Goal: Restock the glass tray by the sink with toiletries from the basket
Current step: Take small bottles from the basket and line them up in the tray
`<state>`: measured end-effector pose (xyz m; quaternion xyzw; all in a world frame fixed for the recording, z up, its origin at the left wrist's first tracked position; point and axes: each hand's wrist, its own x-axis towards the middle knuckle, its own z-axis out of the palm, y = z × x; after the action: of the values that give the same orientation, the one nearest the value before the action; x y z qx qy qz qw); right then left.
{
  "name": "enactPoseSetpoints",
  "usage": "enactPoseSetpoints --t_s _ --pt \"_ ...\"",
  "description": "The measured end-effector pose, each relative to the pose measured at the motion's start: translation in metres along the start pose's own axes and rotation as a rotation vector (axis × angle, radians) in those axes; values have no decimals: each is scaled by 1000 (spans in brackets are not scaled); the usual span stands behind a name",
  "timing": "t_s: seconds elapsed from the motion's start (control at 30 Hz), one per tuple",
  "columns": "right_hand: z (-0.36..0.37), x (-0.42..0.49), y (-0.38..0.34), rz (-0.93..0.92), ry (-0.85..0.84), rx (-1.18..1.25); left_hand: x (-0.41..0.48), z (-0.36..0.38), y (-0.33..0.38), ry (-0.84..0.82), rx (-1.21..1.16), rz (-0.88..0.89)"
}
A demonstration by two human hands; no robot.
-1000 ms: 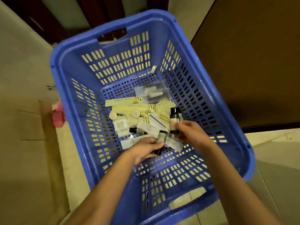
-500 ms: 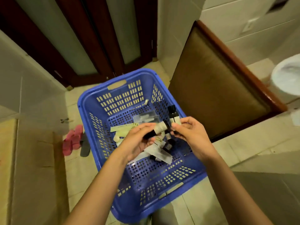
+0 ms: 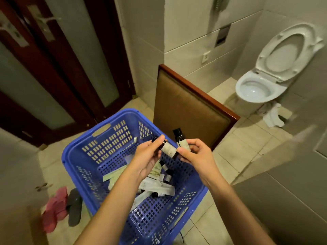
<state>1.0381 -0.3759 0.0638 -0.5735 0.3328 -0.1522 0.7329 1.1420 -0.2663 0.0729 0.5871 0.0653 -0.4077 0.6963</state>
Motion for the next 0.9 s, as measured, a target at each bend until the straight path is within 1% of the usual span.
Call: enactPoseSetpoints --t_s 0.07,0.17,0.33,0.43,0.53,0.63,0.73,0.83,0.9 --pt "9 -13 0 -12 66 26 -6 6 -3 -25 -4 17" --pt "27 -39 1 -33 201 81 -24 10 -10 -127 -5 22" --pt "52 -85 4 -84 400 174 -56 -7 -24 -250 -29 5" --pt "66 -112 9 -115 484 178 -78 -22 -31 -363 -29 -22" --pt "73 -138 17 -139 558 178 -95 -34 -38 -441 0 -37" --pt "70 -168 28 -157 651 182 -111 -38 -44 -522 21 -67" --pt "56 -202 37 -184 755 207 -130 -28 -53 -601 27 -142" --pt "35 -242 46 -203 876 242 -157 -7 -67 -686 103 -212" --pt "21 -266 50 -203 938 251 -172 6 -81 -771 157 -249"
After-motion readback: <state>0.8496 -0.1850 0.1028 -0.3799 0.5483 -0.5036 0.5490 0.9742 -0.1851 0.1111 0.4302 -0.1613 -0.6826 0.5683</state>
